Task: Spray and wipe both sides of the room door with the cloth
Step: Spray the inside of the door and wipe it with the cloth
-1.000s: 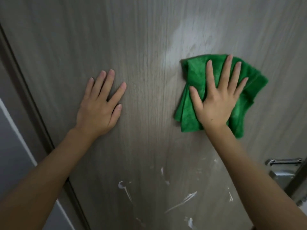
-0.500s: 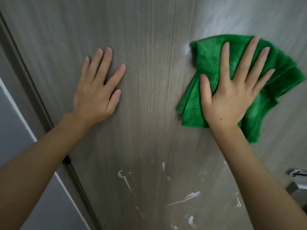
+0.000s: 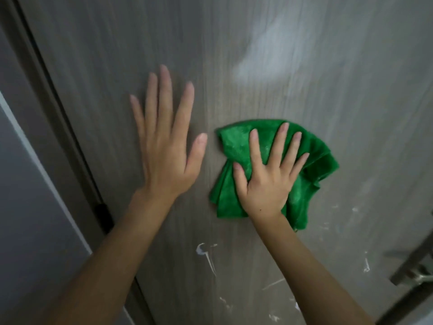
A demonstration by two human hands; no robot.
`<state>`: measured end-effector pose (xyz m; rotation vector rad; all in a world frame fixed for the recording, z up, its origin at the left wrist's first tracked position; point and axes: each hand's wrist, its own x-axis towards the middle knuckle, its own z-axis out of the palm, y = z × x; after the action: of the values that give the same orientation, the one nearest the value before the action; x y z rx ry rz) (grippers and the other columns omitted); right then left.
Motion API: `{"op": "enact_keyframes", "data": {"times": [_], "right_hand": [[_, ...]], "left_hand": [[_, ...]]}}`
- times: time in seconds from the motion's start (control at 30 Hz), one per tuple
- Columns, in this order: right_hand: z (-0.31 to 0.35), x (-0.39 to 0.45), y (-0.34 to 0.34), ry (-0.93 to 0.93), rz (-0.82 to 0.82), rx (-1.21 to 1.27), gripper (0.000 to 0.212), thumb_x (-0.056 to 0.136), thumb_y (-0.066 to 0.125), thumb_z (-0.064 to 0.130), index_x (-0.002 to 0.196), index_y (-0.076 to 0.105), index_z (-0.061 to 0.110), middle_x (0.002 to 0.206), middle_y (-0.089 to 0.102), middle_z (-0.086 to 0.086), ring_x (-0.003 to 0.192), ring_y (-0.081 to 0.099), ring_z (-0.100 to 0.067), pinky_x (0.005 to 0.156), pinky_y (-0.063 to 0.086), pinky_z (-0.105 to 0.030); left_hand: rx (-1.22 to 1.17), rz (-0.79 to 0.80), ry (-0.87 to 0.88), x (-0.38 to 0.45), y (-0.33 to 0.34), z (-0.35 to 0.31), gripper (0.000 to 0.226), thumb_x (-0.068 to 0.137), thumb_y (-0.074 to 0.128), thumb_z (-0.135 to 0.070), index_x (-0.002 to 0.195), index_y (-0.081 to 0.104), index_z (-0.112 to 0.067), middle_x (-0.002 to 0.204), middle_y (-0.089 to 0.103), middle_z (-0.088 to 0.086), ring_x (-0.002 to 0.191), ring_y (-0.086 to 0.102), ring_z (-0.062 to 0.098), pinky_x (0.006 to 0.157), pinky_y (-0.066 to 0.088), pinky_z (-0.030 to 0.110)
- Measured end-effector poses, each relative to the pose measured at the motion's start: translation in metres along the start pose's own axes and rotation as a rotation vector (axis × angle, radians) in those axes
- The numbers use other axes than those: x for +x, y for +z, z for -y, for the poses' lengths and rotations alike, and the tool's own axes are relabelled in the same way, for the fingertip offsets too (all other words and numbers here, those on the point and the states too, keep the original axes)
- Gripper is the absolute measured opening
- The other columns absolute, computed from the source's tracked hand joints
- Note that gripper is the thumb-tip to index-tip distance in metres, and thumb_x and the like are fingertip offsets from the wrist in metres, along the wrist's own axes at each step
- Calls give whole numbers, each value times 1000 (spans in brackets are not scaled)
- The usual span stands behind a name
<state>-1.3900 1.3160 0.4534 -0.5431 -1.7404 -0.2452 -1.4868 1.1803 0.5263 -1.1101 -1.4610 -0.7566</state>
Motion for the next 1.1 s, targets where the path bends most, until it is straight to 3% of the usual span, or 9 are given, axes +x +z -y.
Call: {"op": "enact_keyframes", "data": {"times": [0.2,0.53,0.67,0.8,0.87,1.0,1.1], "right_hand": [[17,-71,18,-161,32,33,57,95,43,53,147,34,31,153,29,-18,141,18,-41,113,9,-57],[18,-241,70,-477,-2,-58,58,97,35,53,150,30,31,158,21,-11,146,13,-37,114,9,-50],[10,-293,84,-530,-13,-61,58,97,35,53,150,30,30,159,19,-9,146,12,-34,110,15,-46],[-1,-332,94,-564,7,-63,61,96,36,54,151,27,29,160,16,-8,147,9,-33,110,17,-47],[-6,-343,95,-598,26,-52,62,96,36,56,151,27,28,160,15,-8,147,8,-32,105,26,-44],[-6,-309,90,-646,-15,-63,66,93,35,62,150,29,31,159,18,-8,147,12,-32,101,27,-44],[5,-266,82,-532,-73,-90,67,92,32,63,150,28,31,159,18,-8,146,14,-32,111,18,-49]], "left_hand": [[-14,17,-219,-172,21,-3,54,103,22,-38,145,32,-5,151,21,33,144,15,41,118,4,54],[78,-157,-87,-366,49,1,47,104,30,-29,140,41,-1,150,24,35,142,18,42,119,5,47],[75,-220,-105,-407,51,1,49,104,31,-29,138,42,4,152,25,30,143,22,40,119,9,44],[78,-205,-115,-427,68,-2,52,101,32,-28,144,34,2,156,20,26,146,18,37,120,0,36],[77,-169,-115,-435,76,-1,55,102,28,-32,146,31,0,156,18,25,146,16,36,121,0,39],[67,-176,-75,-438,80,5,59,103,22,-39,146,30,1,155,21,27,145,18,37,121,4,43],[48,-243,-75,-439,80,7,58,103,24,-38,146,25,1,154,19,29,145,16,37,121,5,45]]}}
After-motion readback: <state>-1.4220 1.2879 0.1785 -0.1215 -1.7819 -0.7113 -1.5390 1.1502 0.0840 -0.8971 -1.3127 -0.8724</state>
